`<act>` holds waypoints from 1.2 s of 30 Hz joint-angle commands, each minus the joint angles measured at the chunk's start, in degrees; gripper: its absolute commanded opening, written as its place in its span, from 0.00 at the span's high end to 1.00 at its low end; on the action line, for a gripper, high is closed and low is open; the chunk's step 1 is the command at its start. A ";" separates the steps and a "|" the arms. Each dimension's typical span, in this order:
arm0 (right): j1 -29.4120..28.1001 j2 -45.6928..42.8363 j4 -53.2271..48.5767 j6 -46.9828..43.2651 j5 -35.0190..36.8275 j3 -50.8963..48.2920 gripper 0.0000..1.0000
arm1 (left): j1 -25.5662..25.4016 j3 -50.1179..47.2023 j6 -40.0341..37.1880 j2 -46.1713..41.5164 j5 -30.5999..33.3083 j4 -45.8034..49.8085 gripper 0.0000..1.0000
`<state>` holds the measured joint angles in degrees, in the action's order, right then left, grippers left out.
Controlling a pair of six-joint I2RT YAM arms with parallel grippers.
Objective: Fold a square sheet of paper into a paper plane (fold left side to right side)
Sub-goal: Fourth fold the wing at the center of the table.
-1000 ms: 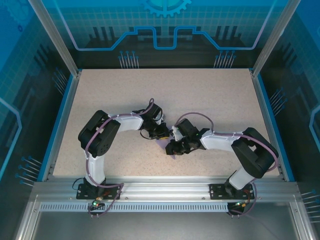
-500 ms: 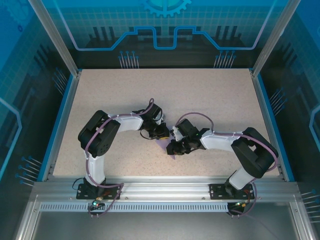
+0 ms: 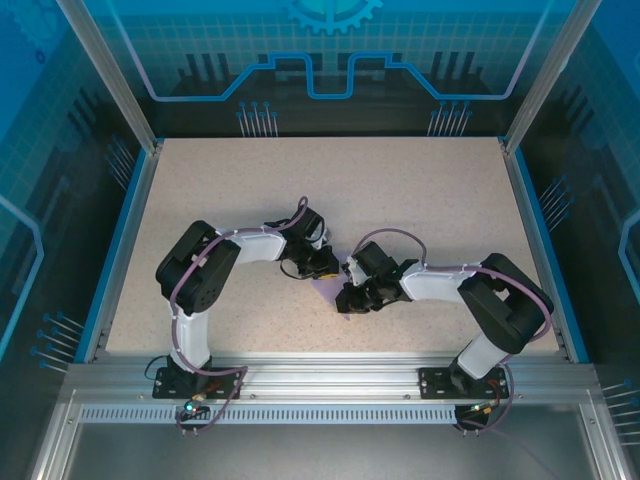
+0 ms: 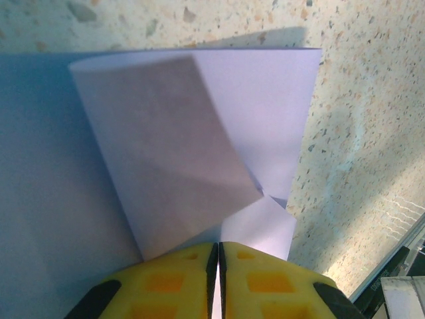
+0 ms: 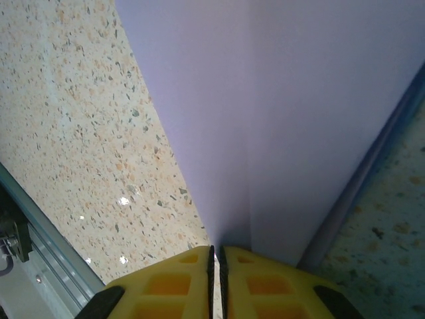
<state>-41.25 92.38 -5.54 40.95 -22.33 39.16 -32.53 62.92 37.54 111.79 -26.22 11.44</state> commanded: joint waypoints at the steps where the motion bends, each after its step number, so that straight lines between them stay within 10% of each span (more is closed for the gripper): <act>1: -0.16 0.87 -0.48 0.26 0.92 -1.35 0.87 | -0.43 -2.18 0.40 0.98 2.49 4.33 0.85; 36: -1.12 0.16 -13.51 -4.39 7.39 4.17 0.86 | -0.45 -1.62 0.17 1.68 3.20 4.98 0.85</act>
<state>-41.98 91.39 -15.88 37.43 -16.40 42.46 -32.53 62.87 37.54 111.79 -26.17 11.42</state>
